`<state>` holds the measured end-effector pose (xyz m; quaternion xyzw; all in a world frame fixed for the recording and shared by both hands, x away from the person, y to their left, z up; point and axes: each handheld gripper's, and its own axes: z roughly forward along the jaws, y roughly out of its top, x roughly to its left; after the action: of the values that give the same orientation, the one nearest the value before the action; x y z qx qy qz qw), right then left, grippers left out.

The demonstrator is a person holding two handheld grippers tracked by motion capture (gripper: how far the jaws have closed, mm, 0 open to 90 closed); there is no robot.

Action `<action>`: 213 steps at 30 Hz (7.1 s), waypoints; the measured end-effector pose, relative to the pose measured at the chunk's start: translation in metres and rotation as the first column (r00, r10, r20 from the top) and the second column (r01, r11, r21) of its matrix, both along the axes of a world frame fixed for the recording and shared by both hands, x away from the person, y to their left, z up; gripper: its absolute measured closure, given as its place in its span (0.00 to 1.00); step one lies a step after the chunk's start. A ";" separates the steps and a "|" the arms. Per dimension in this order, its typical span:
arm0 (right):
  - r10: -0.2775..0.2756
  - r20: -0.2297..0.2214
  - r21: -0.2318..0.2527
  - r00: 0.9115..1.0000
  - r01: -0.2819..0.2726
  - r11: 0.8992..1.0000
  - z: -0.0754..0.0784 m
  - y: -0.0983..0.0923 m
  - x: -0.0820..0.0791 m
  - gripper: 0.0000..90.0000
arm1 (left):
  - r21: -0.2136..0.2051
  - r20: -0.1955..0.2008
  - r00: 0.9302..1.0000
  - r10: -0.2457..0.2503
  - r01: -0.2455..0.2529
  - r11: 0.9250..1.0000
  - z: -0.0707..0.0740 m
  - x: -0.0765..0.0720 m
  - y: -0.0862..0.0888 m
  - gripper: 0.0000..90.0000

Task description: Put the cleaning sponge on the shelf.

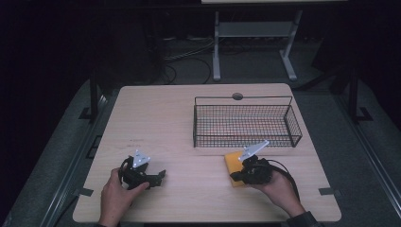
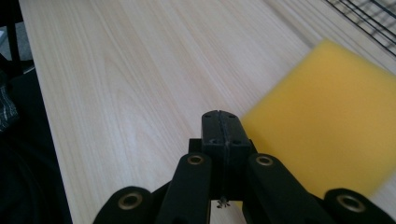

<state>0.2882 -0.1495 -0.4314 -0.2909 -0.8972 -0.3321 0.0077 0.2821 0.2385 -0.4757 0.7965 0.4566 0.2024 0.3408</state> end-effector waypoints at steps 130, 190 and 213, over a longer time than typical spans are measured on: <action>-0.196 -0.005 -0.243 0.981 0.189 0.951 0.022 -0.006 0.037 0.26 | 0.001 0.000 1.000 -0.001 0.001 1.000 0.000 0.000 0.000 0.15; -0.483 0.046 -0.185 0.874 0.483 0.856 0.087 -0.088 0.111 0.26 | 0.000 -0.003 1.000 0.000 0.000 1.000 0.000 0.000 0.000 0.15; -0.582 0.039 -0.227 0.812 0.574 0.786 0.072 -0.109 0.157 0.26 | 0.000 -0.002 1.000 0.000 0.000 1.000 0.000 0.000 0.000 0.15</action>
<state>0.4451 -0.2589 -0.3598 -0.5558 -0.7968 -0.2085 -0.1128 0.2822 0.2386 -0.4755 0.7968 0.4569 0.2015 0.3401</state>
